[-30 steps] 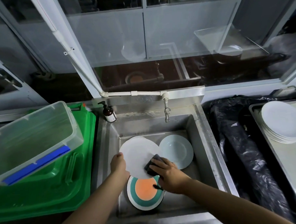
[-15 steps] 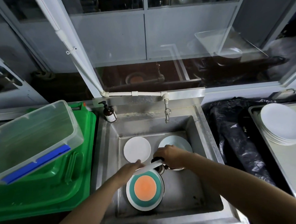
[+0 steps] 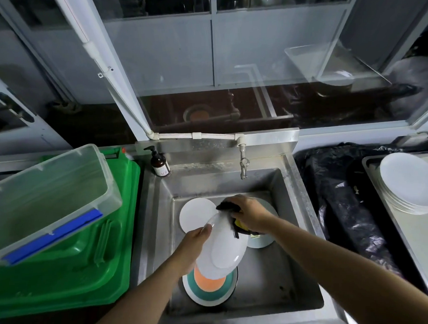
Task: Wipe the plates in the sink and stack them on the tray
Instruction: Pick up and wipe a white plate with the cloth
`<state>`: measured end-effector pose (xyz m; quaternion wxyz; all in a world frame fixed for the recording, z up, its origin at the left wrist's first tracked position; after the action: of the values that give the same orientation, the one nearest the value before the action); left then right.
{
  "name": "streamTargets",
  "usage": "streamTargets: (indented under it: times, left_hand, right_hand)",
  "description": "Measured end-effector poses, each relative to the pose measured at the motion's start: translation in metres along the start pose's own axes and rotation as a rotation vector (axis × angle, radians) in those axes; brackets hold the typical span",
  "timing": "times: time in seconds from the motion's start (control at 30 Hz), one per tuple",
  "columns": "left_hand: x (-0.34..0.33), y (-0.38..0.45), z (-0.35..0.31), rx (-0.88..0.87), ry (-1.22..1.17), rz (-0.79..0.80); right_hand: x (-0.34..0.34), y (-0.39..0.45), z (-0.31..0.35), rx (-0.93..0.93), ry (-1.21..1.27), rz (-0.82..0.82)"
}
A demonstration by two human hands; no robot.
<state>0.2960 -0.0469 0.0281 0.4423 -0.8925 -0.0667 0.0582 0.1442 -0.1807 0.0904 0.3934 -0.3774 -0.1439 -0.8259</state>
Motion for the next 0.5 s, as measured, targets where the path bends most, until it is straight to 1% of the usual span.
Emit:
streamTargets:
  times: [0.07, 0.1, 0.17, 0.23, 0.3, 0.4, 0.43, 0.5]
  left_hand:
    - [-0.002, 0.002, -0.002, 0.033, -0.119, -0.040]
    - [-0.003, 0.003, -0.005, 0.047, -0.171, -0.088]
    - [-0.005, 0.005, -0.009, 0.071, -0.257, -0.190]
    - [-0.008, 0.004, -0.014, 0.089, -0.324, -0.247]
    - [-0.006, 0.004, -0.015, 0.091, -0.300, -0.294]
    - [0.002, 0.004, -0.015, 0.067, -0.208, -0.342]
    - [0.004, 0.003, -0.014, 0.063, -0.165, -0.343]
    - [0.005, -0.001, -0.013, 0.064, -0.050, -0.348]
  right_hand:
    - [-0.017, -0.005, 0.006, 0.079, -0.024, -0.124]
    - [-0.028, -0.009, 0.008, 0.123, -0.055, -0.166]
    - [-0.049, -0.015, 0.016, 0.161, -0.103, -0.223]
    - [-0.065, -0.023, 0.031, 0.160, -0.137, -0.264]
    - [-0.072, -0.029, 0.040, 0.202, -0.184, -0.298]
    - [-0.064, -0.018, 0.030, 0.268, -0.237, -0.303]
    - [-0.058, -0.013, 0.024, 0.242, -0.240, -0.322]
    - [-0.047, -0.003, 0.009, 0.100, -0.204, -0.378]
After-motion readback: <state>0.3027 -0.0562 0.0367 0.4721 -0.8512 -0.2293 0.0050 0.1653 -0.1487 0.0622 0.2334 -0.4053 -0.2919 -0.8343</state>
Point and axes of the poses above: each hand's wrist, its own y-axis towards the middle knuckle, its own x-axis out of the back of the hand, z = x × y, the point moved 5 cm from there along y, towards the middle knuckle, and after that the axes turned 11 degrees about x, right-handed, at the moved point
